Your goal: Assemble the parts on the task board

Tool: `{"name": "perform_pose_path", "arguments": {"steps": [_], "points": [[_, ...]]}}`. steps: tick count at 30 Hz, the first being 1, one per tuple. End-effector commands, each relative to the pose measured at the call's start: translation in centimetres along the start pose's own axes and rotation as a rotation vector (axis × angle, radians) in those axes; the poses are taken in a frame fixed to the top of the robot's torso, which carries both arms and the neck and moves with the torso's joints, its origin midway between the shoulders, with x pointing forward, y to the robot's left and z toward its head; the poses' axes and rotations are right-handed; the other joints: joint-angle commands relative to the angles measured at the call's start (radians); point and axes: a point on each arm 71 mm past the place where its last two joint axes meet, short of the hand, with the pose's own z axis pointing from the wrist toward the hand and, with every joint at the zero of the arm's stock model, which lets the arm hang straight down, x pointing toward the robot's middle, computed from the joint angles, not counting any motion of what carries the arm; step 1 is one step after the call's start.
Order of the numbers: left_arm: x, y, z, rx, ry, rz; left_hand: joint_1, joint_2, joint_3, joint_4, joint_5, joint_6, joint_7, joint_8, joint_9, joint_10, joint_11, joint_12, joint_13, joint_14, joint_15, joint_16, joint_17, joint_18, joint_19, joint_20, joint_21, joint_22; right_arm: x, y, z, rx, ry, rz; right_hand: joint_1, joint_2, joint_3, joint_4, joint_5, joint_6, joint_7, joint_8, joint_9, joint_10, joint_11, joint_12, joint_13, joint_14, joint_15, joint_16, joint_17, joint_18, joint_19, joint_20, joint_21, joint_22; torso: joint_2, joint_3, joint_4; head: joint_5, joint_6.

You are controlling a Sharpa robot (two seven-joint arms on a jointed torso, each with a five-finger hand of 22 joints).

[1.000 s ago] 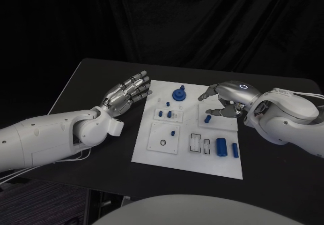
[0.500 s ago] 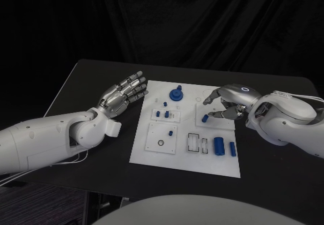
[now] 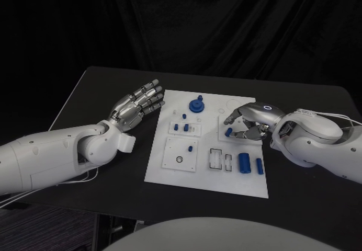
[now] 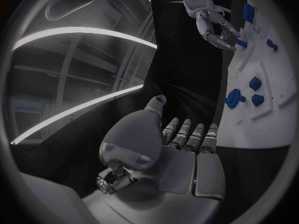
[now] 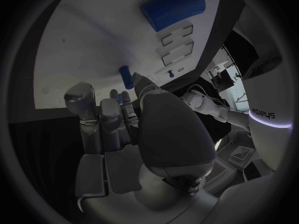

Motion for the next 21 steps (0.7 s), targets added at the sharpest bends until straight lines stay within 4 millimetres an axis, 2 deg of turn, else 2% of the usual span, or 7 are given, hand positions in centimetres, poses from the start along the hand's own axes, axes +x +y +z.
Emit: {"name": "perform_pose_path", "arguments": {"steps": [1,15,21], "points": [[0.1,-0.2,0.0,0.045,0.005,-0.007,-0.001,0.012,0.007,0.002,0.006,0.003,0.005,0.004,0.001,-0.002,0.008,0.005,0.001,0.007,0.002,0.007,0.001,-0.016,0.006,0.0,0.006,0.001,0.4,0.0,0.1,-0.007,0.023,-0.001,0.012,0.003,0.003,-0.007,0.008,-0.002,-0.007,-0.004,-0.001,0.008,0.0,-0.006,0.0,-0.005,-0.001,-0.004,0.0,-0.011,-0.006,0.001,-0.003,0.1,0.001,0.0014,-0.0004,0.002,0.0],[0.1,-0.1,0.0,0.036,0.01,-0.012,-0.001,0.012,0.01,0.001,0.006,0.005,0.007,0.004,0.001,-0.003,0.009,0.005,0.0,0.007,0.003,0.008,0.001,-0.016,0.007,0.0,0.006,0.003,1.3,0.2,0.7,-0.015,0.047,0.002,0.021,0.006,0.044,-0.023,0.039,0.041,0.0,0.007,0.004,0.08,-0.011,-0.018,0.002,0.006,-0.011,0.002,0.023,-0.014,0.003,-0.008,0.018,0.107,0.001,-0.0001,0.001,0.005,0.0],[0.1,-0.1,0.0,0.034,0.009,-0.011,-0.002,0.01,0.02,-0.003,0.007,0.017,0.025,0.007,0.003,-0.006,0.006,0.003,0.0,0.005,0.004,0.009,0.001,-0.017,0.009,0.001,0.007,0.004,1.4,0.1,0.8,-0.018,0.041,0.002,0.029,0.005,0.087,-0.034,0.058,0.11,0.01,0.036,0.025,0.119,-0.018,-0.035,0.003,0.002,-0.017,-0.009,0.015,-0.012,-0.001,-0.013,0.006,0.104,0.001,0.0003,0.0005,0.008,0.0]]}}
